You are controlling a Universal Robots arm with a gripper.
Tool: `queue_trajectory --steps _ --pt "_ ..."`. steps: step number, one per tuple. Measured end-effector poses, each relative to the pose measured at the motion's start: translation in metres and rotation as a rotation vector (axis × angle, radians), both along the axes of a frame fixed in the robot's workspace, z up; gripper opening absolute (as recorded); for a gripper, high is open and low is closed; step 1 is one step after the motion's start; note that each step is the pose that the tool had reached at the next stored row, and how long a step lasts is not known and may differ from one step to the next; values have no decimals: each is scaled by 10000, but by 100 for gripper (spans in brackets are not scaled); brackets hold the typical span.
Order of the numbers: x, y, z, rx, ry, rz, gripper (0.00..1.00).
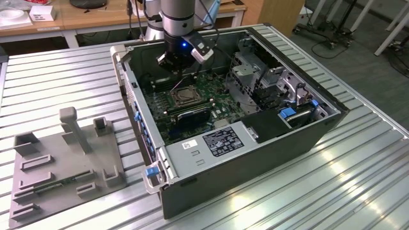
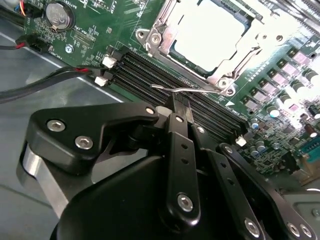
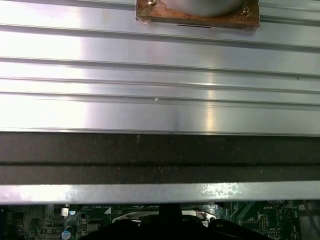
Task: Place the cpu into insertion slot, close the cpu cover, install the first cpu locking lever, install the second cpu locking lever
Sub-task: 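Install the first cpu locking lever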
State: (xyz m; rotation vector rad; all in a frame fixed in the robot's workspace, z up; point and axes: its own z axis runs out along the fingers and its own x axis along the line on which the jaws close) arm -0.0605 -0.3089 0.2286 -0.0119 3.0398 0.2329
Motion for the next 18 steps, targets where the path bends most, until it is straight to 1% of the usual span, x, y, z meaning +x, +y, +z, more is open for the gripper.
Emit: queue_trajectory --steps 2,8,12,15,18 --pt "1 4 -10 11 -2 1 11" --pt "26 4 -63 10 0 0 11" --pt "48 5 -80 7 1 0 11" --pt "64 3 -84 -18 0 -3 11" --pt "68 -2 -85 -65 0 -9 11"
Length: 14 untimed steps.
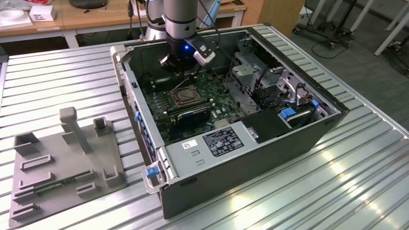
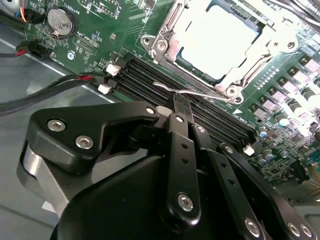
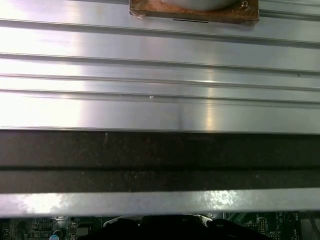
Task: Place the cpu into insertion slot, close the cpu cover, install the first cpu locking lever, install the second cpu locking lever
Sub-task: 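Install the first cpu locking lever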
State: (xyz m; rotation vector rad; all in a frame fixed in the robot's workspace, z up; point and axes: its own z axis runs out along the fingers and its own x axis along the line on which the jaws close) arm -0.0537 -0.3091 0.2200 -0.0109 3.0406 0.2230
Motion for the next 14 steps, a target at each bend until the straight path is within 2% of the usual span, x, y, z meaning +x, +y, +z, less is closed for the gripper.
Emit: queue_trajectory --steps 6,14 --pt "1 -11 -3 -87 0 -7 11" --pt "2 -13 -30 -100 -2 -7 11"
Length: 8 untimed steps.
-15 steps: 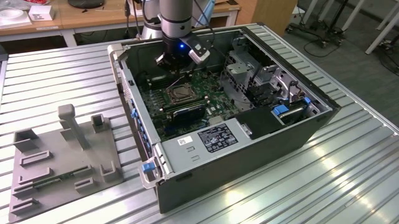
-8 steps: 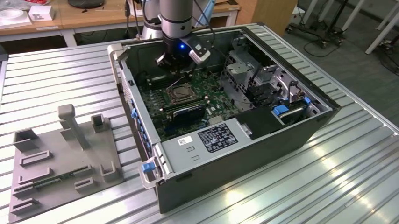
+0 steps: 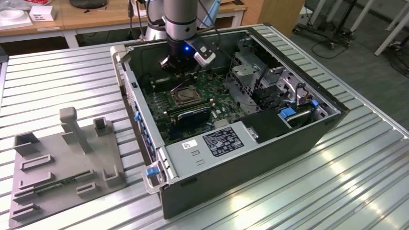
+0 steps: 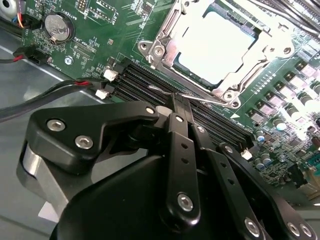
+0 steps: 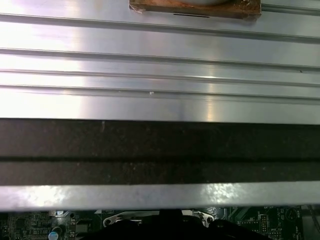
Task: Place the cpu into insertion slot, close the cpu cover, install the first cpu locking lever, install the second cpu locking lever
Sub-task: 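Install the first cpu locking lever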
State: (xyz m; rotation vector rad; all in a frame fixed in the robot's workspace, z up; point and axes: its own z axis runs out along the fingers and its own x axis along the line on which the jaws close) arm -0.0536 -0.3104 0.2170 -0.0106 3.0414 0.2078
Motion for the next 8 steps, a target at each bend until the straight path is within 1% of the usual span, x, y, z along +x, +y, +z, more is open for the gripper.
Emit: queue_trajectory --steps 8 --pt "4 0 -55 -20 0 -1 11"
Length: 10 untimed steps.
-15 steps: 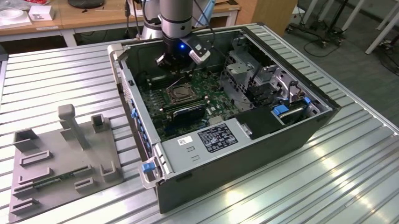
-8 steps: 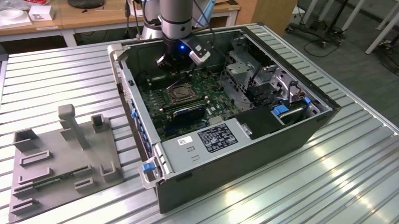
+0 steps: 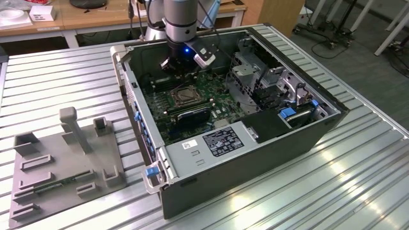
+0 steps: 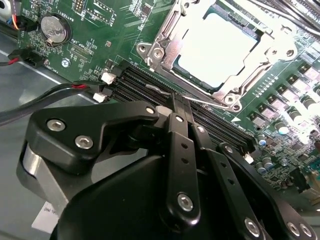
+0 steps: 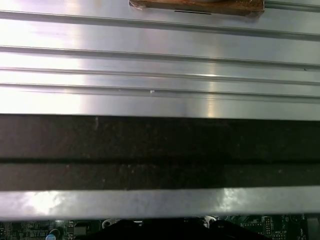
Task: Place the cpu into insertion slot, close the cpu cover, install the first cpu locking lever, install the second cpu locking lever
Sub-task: 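Install the first cpu locking lever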
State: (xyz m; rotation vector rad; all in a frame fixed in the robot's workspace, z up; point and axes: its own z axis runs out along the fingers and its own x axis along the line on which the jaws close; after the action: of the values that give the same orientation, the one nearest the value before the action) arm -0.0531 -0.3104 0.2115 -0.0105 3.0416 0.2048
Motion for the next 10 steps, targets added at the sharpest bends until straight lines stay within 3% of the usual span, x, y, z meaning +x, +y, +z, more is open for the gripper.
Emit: queue_trajectory --steps 10 --pt "11 -1 -93 -48 0 0 11"
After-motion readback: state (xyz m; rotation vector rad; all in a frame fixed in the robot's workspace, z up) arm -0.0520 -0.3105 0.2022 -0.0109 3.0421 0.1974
